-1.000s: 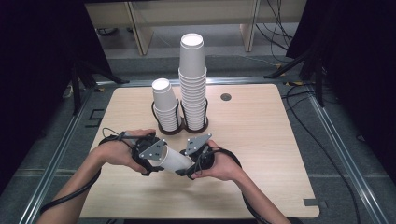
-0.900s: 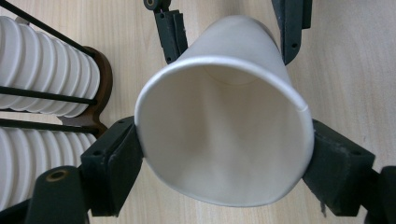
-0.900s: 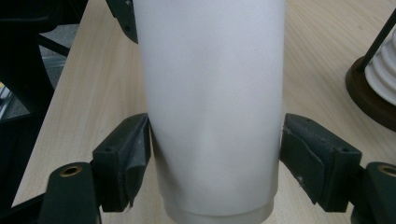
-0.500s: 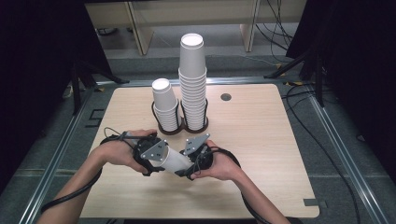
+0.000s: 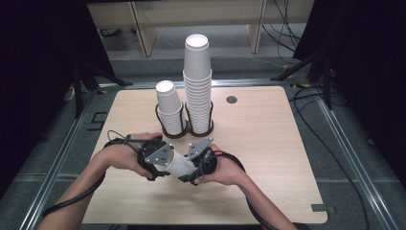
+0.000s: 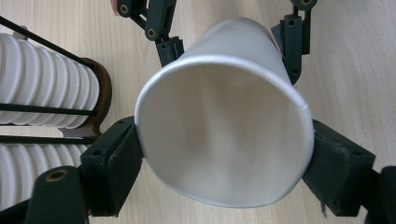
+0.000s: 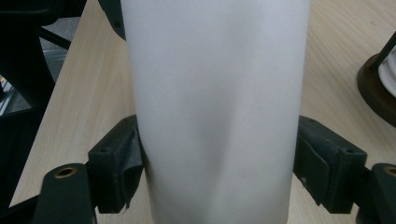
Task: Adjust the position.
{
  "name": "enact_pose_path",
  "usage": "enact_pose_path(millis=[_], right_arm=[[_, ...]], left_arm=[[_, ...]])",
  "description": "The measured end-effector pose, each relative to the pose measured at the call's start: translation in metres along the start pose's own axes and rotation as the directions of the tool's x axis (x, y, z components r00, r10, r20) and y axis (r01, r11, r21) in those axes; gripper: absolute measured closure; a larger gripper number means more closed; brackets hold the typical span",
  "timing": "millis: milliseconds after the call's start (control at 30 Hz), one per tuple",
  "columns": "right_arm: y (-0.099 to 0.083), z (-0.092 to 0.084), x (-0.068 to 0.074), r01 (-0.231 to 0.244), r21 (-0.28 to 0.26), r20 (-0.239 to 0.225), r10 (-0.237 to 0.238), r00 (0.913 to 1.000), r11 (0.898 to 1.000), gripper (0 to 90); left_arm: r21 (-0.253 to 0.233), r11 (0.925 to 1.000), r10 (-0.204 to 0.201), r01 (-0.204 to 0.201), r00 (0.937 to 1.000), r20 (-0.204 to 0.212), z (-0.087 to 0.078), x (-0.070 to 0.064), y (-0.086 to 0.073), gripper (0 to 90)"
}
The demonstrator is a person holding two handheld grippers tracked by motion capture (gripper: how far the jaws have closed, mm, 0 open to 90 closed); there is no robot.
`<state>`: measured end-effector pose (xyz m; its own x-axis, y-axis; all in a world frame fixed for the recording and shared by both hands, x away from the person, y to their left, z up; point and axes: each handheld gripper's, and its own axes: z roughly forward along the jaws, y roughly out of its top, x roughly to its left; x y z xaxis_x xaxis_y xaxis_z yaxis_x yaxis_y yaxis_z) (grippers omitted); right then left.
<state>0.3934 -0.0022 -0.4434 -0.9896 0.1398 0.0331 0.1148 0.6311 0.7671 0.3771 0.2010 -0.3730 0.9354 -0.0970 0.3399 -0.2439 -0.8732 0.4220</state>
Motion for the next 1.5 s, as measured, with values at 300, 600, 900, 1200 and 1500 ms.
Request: enact_pose_path(millis=[300, 600, 900, 1200, 1500], right_arm=[[0.000, -0.004, -0.002, 0.062, -0.031, 0.014, -0.062, 0.9980, 0.998, 26.2], [-0.003, -0.005, -0.001, 0.094, -0.049, 0.033, -0.092, 0.9952, 0.994, 26.7], [-0.009, -0.009, 0.001, 0.045, -0.052, 0.036, -0.043, 0.9984, 0.998, 26.6], [-0.017, -0.017, -0.002, 0.082, -0.146, 0.071, -0.072, 0.9949, 0.986, 26.5], [-0.025, -0.022, -0.003, 0.113, -0.245, 0.122, -0.085, 0.9889, 0.963, 25.9]], left_arm=[[-0.030, 0.9995, -0.004, 0.003, 1.0000, -0.007, -0.002, 0.001, 0.000, 18.5], [-0.074, 0.9972, -0.003, 0.002, 0.9998, -0.018, -0.001, -0.001, -0.002, 13.8], [-0.163, 0.9857, -0.052, 0.044, 0.9976, -0.047, -0.003, -0.002, -0.009, 1.6], [-0.362, 0.9116, -0.227, 0.194, 0.9727, -0.049, -0.007, -0.006, -0.032, 0.0], [-0.514, 0.7778, -0.415, 0.362, 0.9096, 0.012, 0.011, -0.014, -0.054, 0.0]])
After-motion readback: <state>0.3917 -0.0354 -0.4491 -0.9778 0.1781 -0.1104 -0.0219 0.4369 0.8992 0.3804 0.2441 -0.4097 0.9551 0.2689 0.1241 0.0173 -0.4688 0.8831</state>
